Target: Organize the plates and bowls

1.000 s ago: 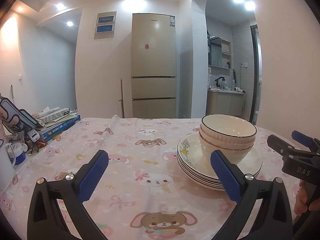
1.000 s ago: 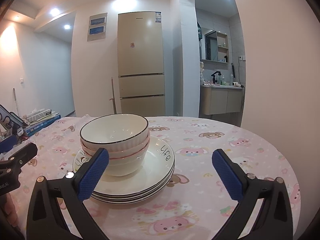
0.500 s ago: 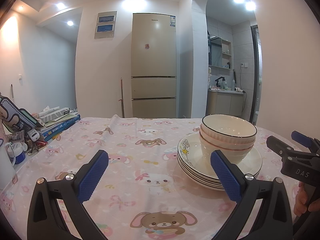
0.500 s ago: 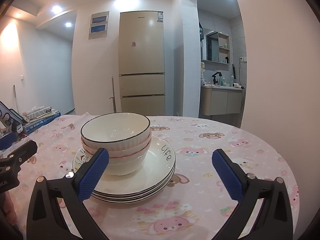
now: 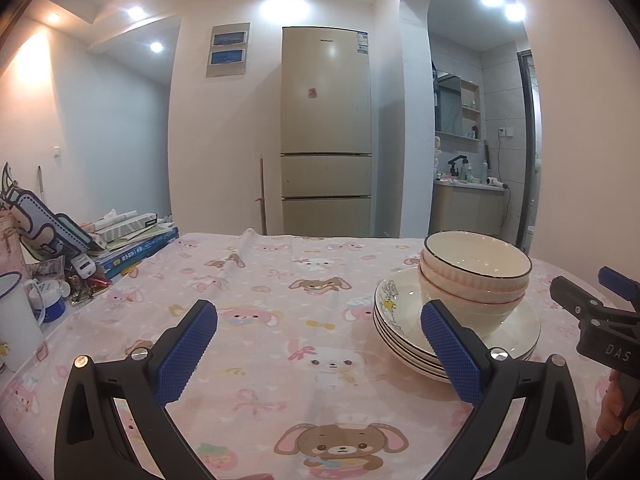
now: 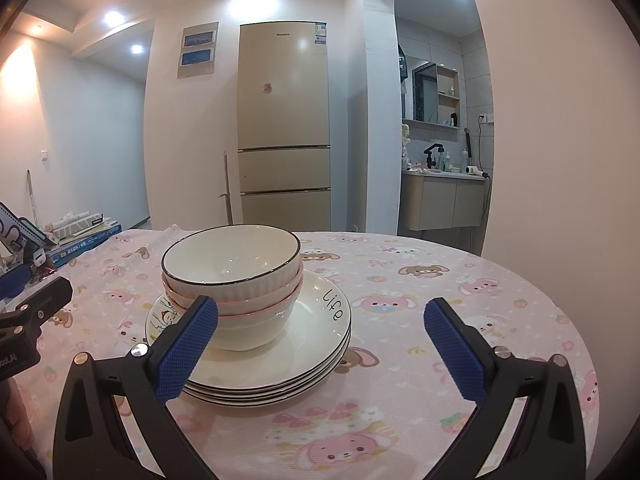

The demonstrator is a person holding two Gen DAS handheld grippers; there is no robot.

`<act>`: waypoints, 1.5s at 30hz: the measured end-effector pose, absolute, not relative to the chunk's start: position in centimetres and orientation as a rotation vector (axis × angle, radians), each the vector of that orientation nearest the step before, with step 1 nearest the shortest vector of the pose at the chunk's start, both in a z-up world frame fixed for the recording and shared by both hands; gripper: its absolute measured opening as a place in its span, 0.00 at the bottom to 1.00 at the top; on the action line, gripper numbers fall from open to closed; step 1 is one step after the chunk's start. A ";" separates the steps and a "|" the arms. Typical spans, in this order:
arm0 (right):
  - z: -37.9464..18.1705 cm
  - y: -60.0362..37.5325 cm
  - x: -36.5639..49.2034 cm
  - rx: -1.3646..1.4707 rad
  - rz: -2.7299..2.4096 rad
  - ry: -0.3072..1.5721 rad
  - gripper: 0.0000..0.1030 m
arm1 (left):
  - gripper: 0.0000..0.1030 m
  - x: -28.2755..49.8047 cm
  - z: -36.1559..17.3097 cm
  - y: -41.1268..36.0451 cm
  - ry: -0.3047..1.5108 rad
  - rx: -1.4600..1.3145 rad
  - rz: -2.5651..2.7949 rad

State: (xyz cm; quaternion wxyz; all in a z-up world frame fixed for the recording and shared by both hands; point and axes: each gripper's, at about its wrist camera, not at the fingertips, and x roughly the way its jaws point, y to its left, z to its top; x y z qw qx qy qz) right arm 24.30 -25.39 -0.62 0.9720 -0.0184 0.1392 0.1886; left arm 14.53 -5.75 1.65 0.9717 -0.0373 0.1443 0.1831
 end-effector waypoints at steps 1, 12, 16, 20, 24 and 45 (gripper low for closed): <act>-0.6 -25.4 24.3 -0.037 0.381 0.281 1.00 | 1.00 14.5 1.6 -5.7 0.291 -0.074 0.367; -0.6 -25.4 24.3 -0.036 0.381 0.281 1.00 | 1.00 14.5 1.6 -5.5 0.294 -0.068 0.385; -0.6 -25.4 24.3 -0.036 0.381 0.281 1.00 | 1.00 15.8 1.5 -6.0 0.351 -0.042 0.254; -0.6 -25.4 24.3 -0.037 0.381 0.281 1.00 | 1.00 15.8 1.5 -7.3 0.347 0.005 0.237; -0.6 -25.4 24.3 -0.037 0.381 0.279 1.00 | 1.00 15.0 1.7 -6.5 0.312 -0.038 0.263; -0.6 -25.4 24.4 -0.037 0.381 0.277 1.00 | 1.00 15.6 1.3 -5.3 0.356 -0.082 0.283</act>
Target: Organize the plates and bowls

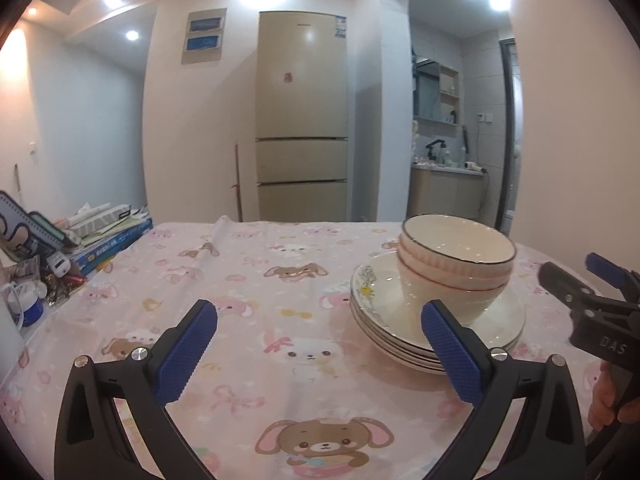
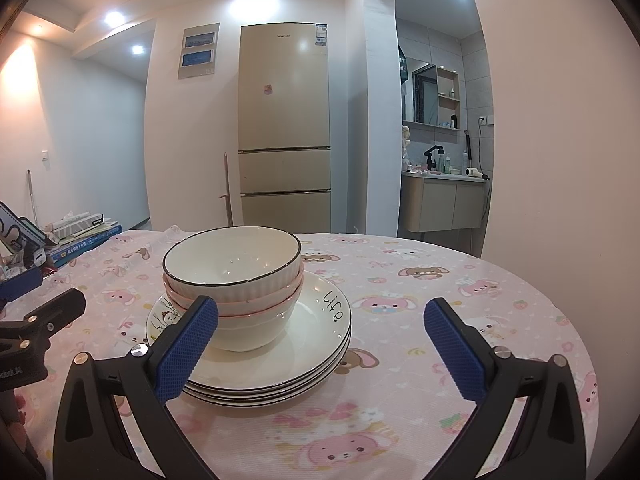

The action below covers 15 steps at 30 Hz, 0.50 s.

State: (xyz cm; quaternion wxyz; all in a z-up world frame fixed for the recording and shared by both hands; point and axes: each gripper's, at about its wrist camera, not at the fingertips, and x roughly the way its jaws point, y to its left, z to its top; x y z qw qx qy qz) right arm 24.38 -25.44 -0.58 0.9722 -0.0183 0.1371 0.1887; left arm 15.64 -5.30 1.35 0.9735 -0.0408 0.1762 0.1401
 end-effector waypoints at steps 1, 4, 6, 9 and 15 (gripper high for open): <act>-0.6 -25.4 24.4 -0.037 0.381 0.277 1.00 | 1.00 15.5 1.3 -5.2 0.349 -0.089 0.283; -0.6 -25.4 24.4 -0.037 0.381 0.276 1.00 | 1.00 14.3 1.6 -5.8 0.284 -0.068 0.334; -0.6 -25.4 24.4 -0.037 0.381 0.275 1.00 | 1.00 14.6 1.6 -6.1 0.295 -0.059 0.306; -0.6 -25.4 24.4 -0.037 0.381 0.275 1.00 | 1.00 14.6 1.6 -5.9 0.294 -0.070 0.307; -0.6 -25.4 24.5 -0.037 0.382 0.274 1.00 | 1.00 14.6 1.6 -5.9 0.296 -0.075 0.265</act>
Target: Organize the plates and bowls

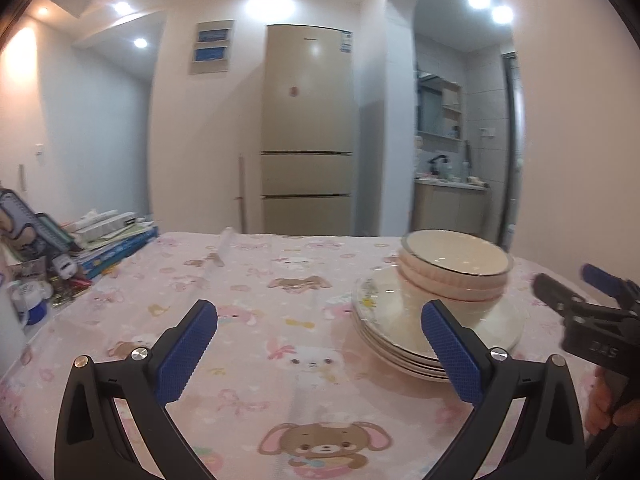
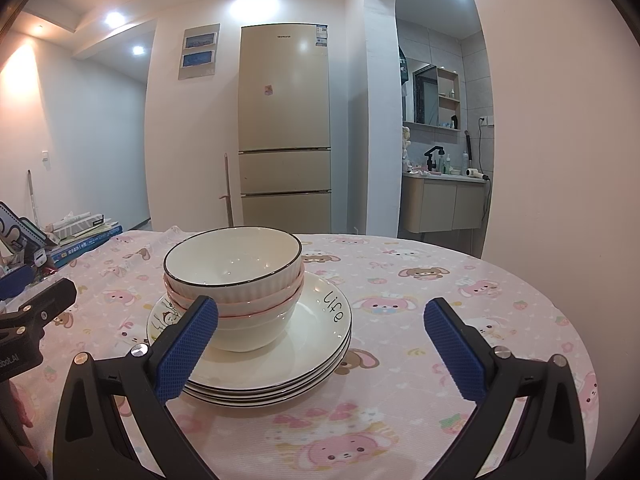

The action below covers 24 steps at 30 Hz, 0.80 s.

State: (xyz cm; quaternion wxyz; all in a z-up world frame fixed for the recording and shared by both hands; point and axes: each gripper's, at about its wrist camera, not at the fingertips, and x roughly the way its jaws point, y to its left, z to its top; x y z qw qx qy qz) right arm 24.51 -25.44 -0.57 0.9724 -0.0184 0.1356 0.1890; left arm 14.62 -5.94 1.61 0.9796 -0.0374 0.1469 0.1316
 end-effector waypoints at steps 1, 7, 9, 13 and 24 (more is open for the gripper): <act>-0.6 -25.4 24.5 -0.037 0.382 0.273 1.00 | 1.00 14.7 1.6 -6.2 0.301 -0.060 0.274; -0.6 -25.4 24.5 -0.037 0.382 0.274 1.00 | 1.00 14.3 1.7 -6.4 0.290 -0.077 0.271; -0.6 -25.4 24.5 -0.038 0.382 0.274 1.00 | 1.00 14.0 1.8 -6.4 0.282 -0.071 0.347; -0.6 -25.4 24.5 -0.038 0.382 0.273 1.00 | 1.00 14.5 1.7 -5.6 0.315 -0.104 0.320; -0.6 -25.4 24.5 -0.037 0.381 0.274 1.00 | 1.00 14.3 1.6 -6.1 0.295 -0.078 0.324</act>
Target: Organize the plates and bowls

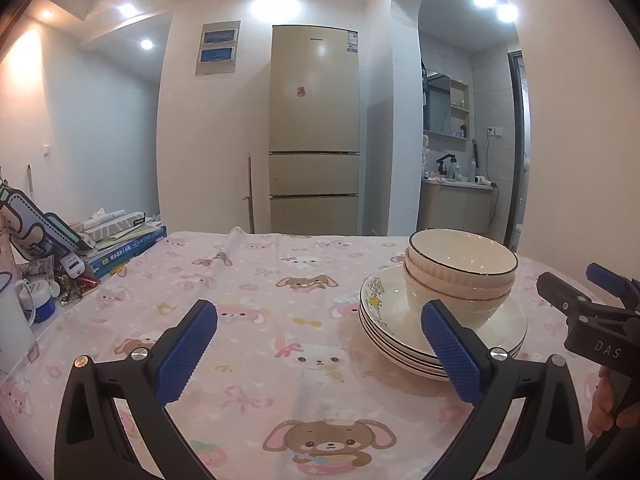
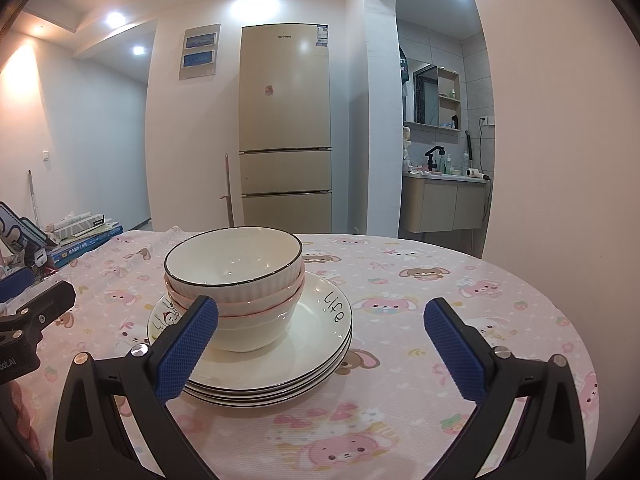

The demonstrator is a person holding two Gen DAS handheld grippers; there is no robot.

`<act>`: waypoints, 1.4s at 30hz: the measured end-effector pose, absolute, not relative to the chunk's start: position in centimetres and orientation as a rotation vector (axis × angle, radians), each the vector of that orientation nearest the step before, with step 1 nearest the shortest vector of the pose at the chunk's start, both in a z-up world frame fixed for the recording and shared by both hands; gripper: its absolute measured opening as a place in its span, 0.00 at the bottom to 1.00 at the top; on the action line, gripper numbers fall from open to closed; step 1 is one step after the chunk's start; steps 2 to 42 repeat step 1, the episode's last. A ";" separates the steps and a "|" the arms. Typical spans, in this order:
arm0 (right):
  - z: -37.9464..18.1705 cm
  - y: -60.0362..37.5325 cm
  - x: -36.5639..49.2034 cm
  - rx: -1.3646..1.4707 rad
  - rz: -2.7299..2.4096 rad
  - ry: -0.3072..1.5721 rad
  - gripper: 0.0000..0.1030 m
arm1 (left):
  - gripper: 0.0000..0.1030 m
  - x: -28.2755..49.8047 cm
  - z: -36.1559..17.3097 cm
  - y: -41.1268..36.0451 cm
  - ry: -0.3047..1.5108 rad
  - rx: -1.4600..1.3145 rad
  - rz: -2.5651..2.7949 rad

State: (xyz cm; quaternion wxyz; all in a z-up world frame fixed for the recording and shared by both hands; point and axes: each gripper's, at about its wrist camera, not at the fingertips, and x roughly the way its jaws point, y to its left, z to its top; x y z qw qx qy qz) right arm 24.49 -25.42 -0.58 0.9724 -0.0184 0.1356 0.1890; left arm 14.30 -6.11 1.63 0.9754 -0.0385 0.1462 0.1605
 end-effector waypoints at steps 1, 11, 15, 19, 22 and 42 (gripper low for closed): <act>-0.6 -25.4 24.5 -0.037 0.381 0.273 1.00 | 1.00 14.3 1.7 -6.1 0.295 -0.077 0.326; -0.6 -25.4 24.5 -0.037 0.381 0.273 1.00 | 1.00 14.3 1.7 -6.1 0.295 -0.077 0.326; -0.6 -25.4 24.5 -0.037 0.381 0.273 1.00 | 1.00 14.3 1.7 -6.1 0.295 -0.077 0.326; -0.6 -25.4 24.5 -0.037 0.381 0.273 1.00 | 1.00 14.3 1.7 -6.1 0.295 -0.077 0.326; -0.6 -25.4 24.5 -0.037 0.381 0.273 1.00 | 1.00 14.3 1.7 -6.1 0.295 -0.077 0.326; -0.6 -25.4 24.5 -0.037 0.381 0.273 1.00 | 1.00 14.3 1.7 -6.1 0.295 -0.077 0.326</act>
